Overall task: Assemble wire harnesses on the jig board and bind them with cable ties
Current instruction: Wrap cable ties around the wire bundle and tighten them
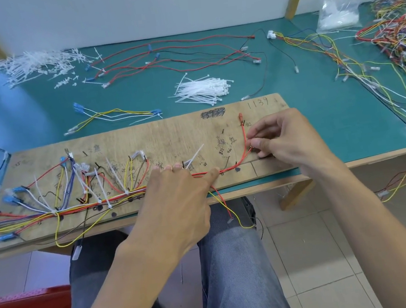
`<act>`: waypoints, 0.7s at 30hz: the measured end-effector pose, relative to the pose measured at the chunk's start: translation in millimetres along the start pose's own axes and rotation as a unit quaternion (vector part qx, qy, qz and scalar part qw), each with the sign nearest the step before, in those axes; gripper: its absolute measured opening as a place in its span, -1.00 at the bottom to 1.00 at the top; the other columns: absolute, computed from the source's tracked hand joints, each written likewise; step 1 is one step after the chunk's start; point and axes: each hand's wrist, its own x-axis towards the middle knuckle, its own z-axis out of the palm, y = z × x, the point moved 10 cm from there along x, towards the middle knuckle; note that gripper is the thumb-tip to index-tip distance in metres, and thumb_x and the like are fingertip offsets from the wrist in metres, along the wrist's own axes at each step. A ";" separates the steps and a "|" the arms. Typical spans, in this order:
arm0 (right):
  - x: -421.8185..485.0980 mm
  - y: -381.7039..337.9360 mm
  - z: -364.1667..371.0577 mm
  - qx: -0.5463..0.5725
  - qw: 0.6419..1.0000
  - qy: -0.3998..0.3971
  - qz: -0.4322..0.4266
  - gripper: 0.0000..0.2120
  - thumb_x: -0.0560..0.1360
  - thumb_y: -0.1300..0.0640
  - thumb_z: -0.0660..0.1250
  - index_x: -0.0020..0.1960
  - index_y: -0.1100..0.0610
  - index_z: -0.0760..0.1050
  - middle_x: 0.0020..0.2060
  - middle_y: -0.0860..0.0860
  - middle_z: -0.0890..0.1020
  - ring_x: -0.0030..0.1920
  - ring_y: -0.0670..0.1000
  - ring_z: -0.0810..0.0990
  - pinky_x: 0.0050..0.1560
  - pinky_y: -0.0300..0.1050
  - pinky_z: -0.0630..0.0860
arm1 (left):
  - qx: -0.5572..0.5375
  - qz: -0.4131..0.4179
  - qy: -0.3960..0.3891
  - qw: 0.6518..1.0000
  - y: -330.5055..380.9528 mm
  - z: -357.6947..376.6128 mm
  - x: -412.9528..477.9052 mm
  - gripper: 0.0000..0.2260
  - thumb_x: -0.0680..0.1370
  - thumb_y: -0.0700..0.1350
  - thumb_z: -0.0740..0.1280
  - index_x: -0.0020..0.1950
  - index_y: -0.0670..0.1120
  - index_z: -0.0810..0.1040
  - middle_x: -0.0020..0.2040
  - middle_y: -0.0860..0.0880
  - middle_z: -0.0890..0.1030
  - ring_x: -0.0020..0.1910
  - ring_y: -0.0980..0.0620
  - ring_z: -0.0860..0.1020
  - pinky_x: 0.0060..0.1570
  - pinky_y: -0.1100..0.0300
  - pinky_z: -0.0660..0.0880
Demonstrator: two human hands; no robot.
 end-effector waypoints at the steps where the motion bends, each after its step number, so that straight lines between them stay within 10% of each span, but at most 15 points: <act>1: 2.0 -1.3 1.1 -0.012 1.000 -0.004 0.001 -0.85 0.48 0.31 0.57 -0.13 0.08 0.71 -0.27 0.00 0.77 -0.31 -0.01 0.72 -0.23 -0.16 0.68 | -0.001 -0.001 0.000 1.000 0.1 -0.2 -0.3 -0.40 0.61 0.13 0.19 0.63 0.27 0.08 0.31 -0.18 0.56 0.26 -0.21 0.52 0.33 -0.15 0.36; 14: -81.4 -30.9 -5.8 -0.114 0.942 0.212 -0.232 -0.84 0.50 0.24 0.47 -0.09 -0.02 0.60 -0.22 -0.15 0.63 -0.23 -0.09 0.62 -0.21 -0.32 0.48 | -0.012 -0.003 0.002 1.000 0.8 -10.8 -2.2 -0.40 0.62 0.12 0.18 0.64 0.33 0.06 0.24 -0.14 0.57 0.18 -0.19 0.54 0.23 -0.09 0.42; 21: -120.1 21.5 43.1 -0.032 0.987 0.127 -0.096 -0.87 0.60 -0.04 0.44 -0.11 -0.06 0.62 -0.28 -0.20 0.72 -0.27 -0.15 0.73 -0.14 -0.02 0.69 | -0.030 -0.012 0.028 0.999 -2.3 -15.1 -3.9 -0.47 0.62 0.19 0.16 0.61 0.37 0.16 0.10 -0.10 0.62 0.05 -0.16 0.59 0.13 -0.07 0.47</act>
